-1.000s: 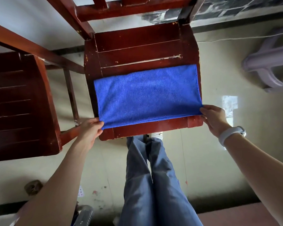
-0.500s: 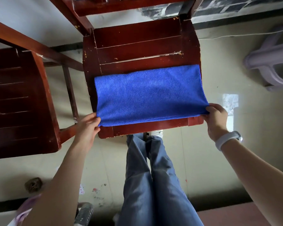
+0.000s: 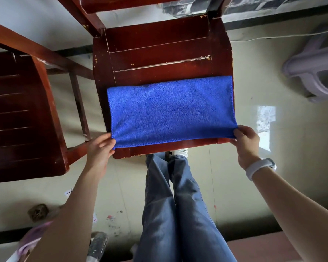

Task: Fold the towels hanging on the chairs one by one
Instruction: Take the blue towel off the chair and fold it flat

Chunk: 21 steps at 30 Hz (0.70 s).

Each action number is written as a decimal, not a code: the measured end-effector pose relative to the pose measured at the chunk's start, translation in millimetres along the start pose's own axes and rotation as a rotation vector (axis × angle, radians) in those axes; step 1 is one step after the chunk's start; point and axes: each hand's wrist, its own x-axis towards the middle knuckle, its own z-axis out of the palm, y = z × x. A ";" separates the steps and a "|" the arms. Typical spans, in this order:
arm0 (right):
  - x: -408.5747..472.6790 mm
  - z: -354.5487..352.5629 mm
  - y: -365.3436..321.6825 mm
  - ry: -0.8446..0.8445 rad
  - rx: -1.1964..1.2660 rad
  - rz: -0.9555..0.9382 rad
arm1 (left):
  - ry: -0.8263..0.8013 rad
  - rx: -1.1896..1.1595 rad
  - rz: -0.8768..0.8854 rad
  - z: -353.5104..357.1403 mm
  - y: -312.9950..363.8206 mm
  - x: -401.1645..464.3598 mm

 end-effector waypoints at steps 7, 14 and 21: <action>6.1 5.0 5.6 0.036 -0.192 -0.042 | 0.111 0.145 0.089 9.8 -10.6 8.1; 0.6 2.7 2.8 0.061 -0.365 -0.156 | 0.233 0.374 0.286 16.3 -14.7 11.7; -18.6 54.2 0.2 -0.088 -0.918 -1.005 | 0.217 1.125 0.918 58.6 -14.6 -4.9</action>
